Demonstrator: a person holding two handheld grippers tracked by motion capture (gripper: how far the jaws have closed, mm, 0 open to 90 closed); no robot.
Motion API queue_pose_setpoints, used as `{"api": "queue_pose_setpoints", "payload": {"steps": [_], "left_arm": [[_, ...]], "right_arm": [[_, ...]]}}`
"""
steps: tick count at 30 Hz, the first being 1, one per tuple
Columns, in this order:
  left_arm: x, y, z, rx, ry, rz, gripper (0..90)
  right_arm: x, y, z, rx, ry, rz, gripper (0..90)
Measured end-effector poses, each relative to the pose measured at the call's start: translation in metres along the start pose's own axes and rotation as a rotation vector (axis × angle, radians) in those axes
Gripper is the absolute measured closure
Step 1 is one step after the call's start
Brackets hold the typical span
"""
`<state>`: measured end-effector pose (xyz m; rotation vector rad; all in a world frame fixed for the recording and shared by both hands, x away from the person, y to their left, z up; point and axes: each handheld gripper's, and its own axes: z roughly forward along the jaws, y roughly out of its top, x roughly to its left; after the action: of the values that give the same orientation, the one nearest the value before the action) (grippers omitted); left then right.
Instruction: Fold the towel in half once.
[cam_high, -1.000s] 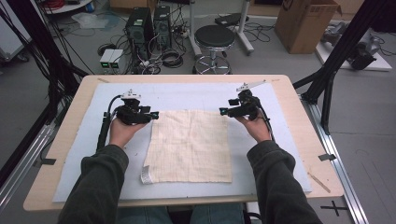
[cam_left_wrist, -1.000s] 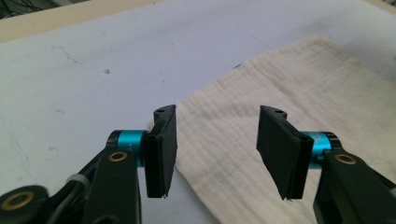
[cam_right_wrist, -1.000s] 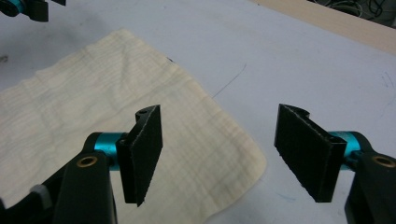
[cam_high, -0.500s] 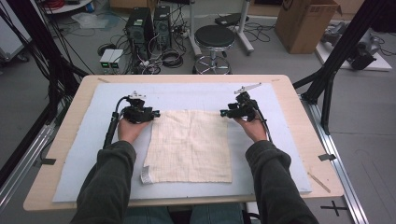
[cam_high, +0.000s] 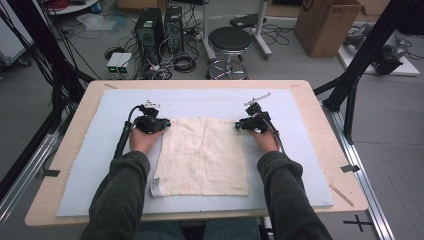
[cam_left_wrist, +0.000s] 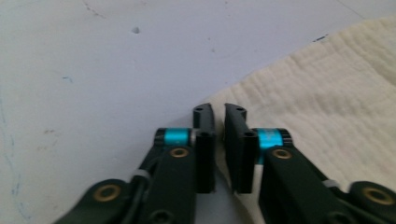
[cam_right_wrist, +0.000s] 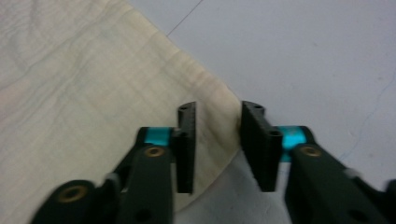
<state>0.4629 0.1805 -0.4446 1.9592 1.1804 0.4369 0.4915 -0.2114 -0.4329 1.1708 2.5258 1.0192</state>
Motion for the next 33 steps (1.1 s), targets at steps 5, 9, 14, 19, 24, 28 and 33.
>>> {"api": "queue_pose_setpoints", "payload": {"steps": [5,9,14,19,24,28,33], "left_arm": [[-0.001,0.001,-0.004,-0.003,-0.007,0.016,87.5],[0.002,0.005,-0.014,-0.029,-0.018,0.021,87.6],[0.001,0.008,-0.023,-0.05,-0.024,0.046,87.7],[0.0,0.012,-0.034,-0.074,-0.03,0.058,87.7],[-0.006,0.015,-0.044,-0.086,-0.039,0.086,87.7],[-0.012,0.017,-0.053,-0.098,-0.046,0.112,87.7],[-0.018,0.015,-0.061,-0.096,-0.044,0.147,87.6]], "right_arm": [[0.001,0.001,-0.003,0.022,0.003,-0.024,84.4],[0.0,0.002,-0.007,0.016,0.007,-0.05,85.1],[0.002,0.004,-0.014,-0.022,0.024,-0.055,85.4],[0.001,0.006,-0.025,-0.072,0.05,-0.046,85.4],[0.002,0.007,-0.036,-0.112,0.078,-0.048,85.3],[0.005,0.008,-0.046,-0.143,0.094,-0.068,85.3],[0.012,0.008,-0.056,-0.174,0.113,-0.094,85.3]]}}
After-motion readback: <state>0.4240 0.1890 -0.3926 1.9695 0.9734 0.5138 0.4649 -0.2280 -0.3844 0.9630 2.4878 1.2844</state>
